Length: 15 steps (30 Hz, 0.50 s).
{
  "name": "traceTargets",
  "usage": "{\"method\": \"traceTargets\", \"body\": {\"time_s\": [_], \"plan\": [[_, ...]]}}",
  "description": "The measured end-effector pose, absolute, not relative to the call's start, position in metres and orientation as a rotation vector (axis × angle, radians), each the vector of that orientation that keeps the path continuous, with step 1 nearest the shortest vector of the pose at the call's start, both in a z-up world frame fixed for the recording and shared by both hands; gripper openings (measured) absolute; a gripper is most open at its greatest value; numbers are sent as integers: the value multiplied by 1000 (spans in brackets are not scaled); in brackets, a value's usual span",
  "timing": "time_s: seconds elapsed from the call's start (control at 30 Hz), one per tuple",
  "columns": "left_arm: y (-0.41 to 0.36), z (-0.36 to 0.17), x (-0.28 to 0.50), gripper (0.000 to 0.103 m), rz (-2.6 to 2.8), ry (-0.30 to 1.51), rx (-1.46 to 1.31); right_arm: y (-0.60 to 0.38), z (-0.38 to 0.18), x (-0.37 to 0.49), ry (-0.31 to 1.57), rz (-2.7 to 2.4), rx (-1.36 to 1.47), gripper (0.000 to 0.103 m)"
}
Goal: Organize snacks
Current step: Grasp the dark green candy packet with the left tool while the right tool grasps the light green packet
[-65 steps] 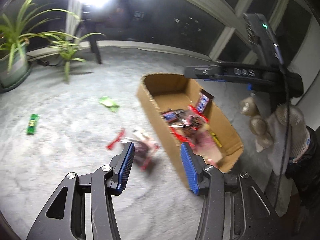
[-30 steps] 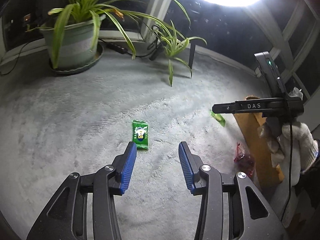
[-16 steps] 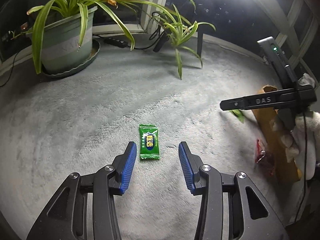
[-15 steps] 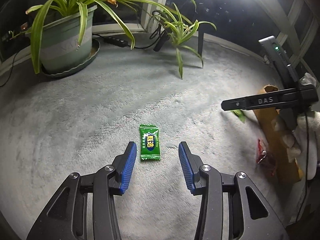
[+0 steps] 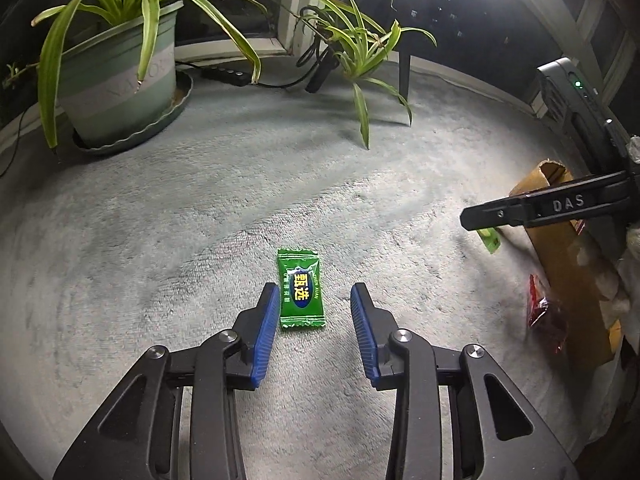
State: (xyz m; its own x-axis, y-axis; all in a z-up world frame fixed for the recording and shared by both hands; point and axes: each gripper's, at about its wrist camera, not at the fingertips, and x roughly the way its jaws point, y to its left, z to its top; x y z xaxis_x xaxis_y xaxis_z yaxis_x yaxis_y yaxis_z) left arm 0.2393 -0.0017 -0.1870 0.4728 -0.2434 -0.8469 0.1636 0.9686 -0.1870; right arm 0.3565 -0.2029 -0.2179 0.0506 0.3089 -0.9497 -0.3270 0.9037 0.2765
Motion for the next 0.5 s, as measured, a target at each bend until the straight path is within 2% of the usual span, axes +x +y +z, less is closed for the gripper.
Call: {"method": "traceTargets", "body": {"time_s": [0.1, 0.37, 0.5], "plan": [[-4, -189, 241, 28, -248, 1054, -64, -202, -218, 350, 1429, 474, -77, 45], [-8, -196, 246, 23, -246, 1068, -41, -191, -215, 330, 1376, 456, -230, 43], [-8, -195, 246, 20, -236, 1063, -36, -184, -214, 326, 1358, 446, -286, 34]]}}
